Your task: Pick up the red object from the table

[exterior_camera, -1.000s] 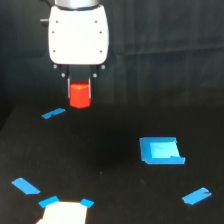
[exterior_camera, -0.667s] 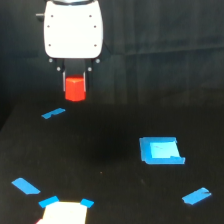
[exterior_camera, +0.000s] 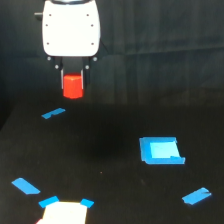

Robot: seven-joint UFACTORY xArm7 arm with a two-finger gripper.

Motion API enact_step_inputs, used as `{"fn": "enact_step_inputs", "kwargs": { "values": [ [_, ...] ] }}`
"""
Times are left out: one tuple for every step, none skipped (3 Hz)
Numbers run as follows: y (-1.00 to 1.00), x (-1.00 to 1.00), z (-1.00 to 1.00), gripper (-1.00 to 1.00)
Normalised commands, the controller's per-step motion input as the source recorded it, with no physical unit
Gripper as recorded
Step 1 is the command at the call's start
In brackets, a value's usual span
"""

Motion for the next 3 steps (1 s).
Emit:
{"fn": "enact_step_inputs", "kwargs": {
  "values": [
    [-0.48, -0.49, 0.31, -1.00],
    [-0.07, -0.25, 0.03, -1.00],
    [0.38, 0.21, 0.43, -0.99]
  ]
}}
